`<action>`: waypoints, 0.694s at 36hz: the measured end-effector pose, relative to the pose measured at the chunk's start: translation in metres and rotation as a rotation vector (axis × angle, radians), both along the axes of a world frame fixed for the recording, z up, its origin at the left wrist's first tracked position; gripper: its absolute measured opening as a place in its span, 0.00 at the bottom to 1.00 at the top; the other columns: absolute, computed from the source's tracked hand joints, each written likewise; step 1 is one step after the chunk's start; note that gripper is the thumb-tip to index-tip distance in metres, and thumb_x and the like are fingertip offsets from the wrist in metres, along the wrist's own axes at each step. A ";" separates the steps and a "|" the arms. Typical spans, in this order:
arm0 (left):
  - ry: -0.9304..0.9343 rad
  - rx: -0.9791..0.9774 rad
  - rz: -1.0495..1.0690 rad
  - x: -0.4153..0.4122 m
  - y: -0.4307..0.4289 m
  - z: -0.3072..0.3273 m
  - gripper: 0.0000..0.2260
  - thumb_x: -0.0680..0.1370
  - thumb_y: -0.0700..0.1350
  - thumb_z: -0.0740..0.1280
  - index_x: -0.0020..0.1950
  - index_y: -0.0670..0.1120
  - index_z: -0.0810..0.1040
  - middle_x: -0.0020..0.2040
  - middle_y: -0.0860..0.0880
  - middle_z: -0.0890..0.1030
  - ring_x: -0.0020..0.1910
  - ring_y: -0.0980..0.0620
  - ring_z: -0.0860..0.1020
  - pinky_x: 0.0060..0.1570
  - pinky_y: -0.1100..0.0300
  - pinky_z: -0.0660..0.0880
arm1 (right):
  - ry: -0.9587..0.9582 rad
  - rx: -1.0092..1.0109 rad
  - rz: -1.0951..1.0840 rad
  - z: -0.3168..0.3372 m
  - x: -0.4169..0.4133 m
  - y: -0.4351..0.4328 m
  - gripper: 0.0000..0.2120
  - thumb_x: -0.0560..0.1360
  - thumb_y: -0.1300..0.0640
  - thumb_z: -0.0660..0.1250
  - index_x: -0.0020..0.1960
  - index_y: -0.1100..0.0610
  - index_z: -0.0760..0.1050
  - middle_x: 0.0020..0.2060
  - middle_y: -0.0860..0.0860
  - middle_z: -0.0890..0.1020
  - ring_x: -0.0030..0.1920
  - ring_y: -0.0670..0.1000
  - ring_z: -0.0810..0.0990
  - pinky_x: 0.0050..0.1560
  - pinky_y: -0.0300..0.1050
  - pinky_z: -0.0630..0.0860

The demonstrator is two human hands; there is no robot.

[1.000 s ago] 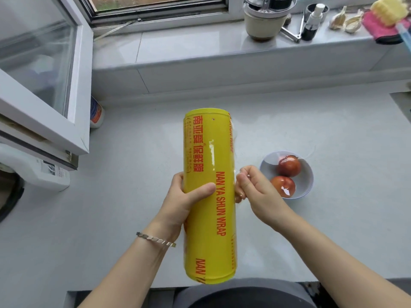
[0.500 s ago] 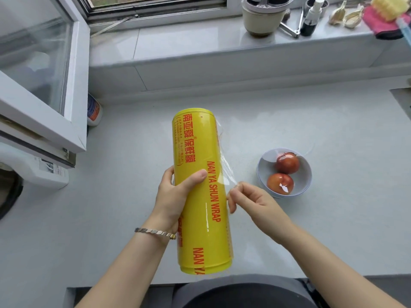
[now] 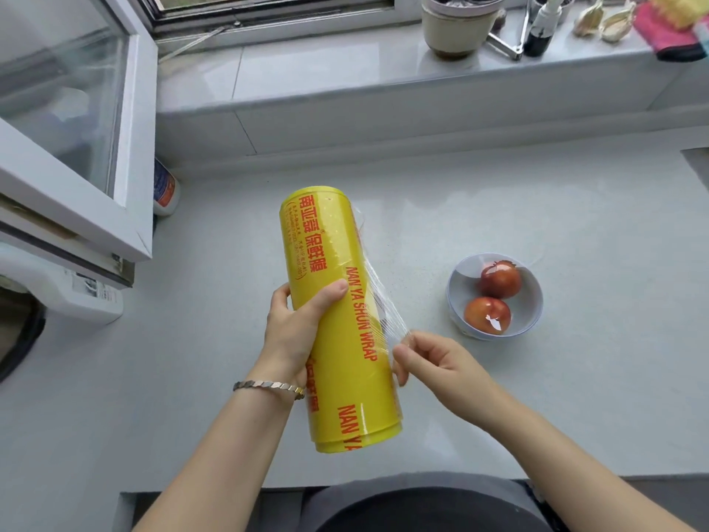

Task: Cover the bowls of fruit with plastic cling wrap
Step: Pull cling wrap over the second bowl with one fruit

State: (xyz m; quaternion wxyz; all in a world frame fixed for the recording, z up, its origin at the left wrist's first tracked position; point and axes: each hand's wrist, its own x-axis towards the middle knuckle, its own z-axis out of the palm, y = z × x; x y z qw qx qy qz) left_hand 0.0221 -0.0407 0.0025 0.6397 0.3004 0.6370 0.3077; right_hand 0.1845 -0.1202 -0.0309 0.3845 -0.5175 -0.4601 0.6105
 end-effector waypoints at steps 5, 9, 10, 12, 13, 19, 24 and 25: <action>-0.001 -0.021 -0.007 0.002 0.002 0.000 0.39 0.57 0.55 0.74 0.65 0.48 0.67 0.53 0.45 0.81 0.45 0.45 0.83 0.41 0.48 0.80 | 0.029 -0.043 -0.038 0.008 -0.007 0.003 0.12 0.75 0.51 0.57 0.37 0.57 0.65 0.24 0.43 0.70 0.25 0.43 0.70 0.29 0.37 0.70; 0.022 0.010 0.017 0.000 0.004 0.001 0.40 0.57 0.56 0.74 0.67 0.49 0.66 0.54 0.46 0.80 0.46 0.45 0.83 0.43 0.47 0.80 | 0.160 -0.185 -0.058 0.010 -0.007 0.002 0.09 0.79 0.57 0.56 0.40 0.56 0.63 0.23 0.48 0.64 0.20 0.45 0.61 0.18 0.32 0.57; 0.032 0.022 0.020 0.000 0.005 0.002 0.41 0.57 0.55 0.75 0.67 0.50 0.65 0.54 0.47 0.80 0.46 0.45 0.83 0.42 0.47 0.80 | 0.158 -0.187 -0.072 0.009 -0.006 0.001 0.08 0.78 0.58 0.57 0.40 0.56 0.64 0.23 0.48 0.64 0.20 0.45 0.61 0.18 0.31 0.57; 0.047 0.039 0.008 -0.002 0.006 0.003 0.41 0.57 0.55 0.75 0.67 0.50 0.65 0.55 0.47 0.80 0.46 0.46 0.83 0.42 0.48 0.81 | 0.133 -0.120 -0.082 0.005 -0.005 0.000 0.09 0.78 0.61 0.59 0.39 0.58 0.66 0.22 0.48 0.65 0.21 0.45 0.63 0.19 0.35 0.61; 0.064 0.049 -0.004 -0.001 0.005 0.003 0.41 0.57 0.56 0.75 0.67 0.50 0.65 0.55 0.47 0.80 0.46 0.46 0.82 0.42 0.48 0.81 | 0.097 -0.073 -0.078 0.004 -0.004 -0.001 0.09 0.77 0.62 0.60 0.39 0.60 0.67 0.23 0.48 0.67 0.22 0.45 0.66 0.22 0.35 0.65; 0.254 0.184 -0.080 0.004 -0.005 0.003 0.45 0.57 0.58 0.75 0.69 0.53 0.60 0.57 0.51 0.77 0.51 0.48 0.80 0.50 0.46 0.79 | 0.324 -0.176 -0.117 0.006 -0.003 0.005 0.07 0.64 0.61 0.62 0.35 0.64 0.77 0.36 0.47 0.83 0.40 0.43 0.80 0.42 0.32 0.74; 0.292 0.220 -0.101 0.008 -0.009 0.001 0.39 0.64 0.53 0.76 0.69 0.53 0.60 0.56 0.52 0.76 0.50 0.51 0.79 0.49 0.50 0.78 | 0.468 -0.410 -0.176 0.014 -0.006 0.018 0.13 0.66 0.53 0.71 0.44 0.59 0.72 0.31 0.52 0.80 0.31 0.47 0.78 0.38 0.38 0.77; 0.304 0.230 -0.106 0.008 -0.010 0.001 0.39 0.64 0.53 0.76 0.69 0.53 0.60 0.55 0.53 0.76 0.50 0.52 0.79 0.48 0.52 0.78 | 0.404 -0.436 -0.151 0.018 -0.007 0.021 0.14 0.69 0.49 0.70 0.44 0.58 0.74 0.31 0.52 0.80 0.29 0.46 0.77 0.39 0.38 0.76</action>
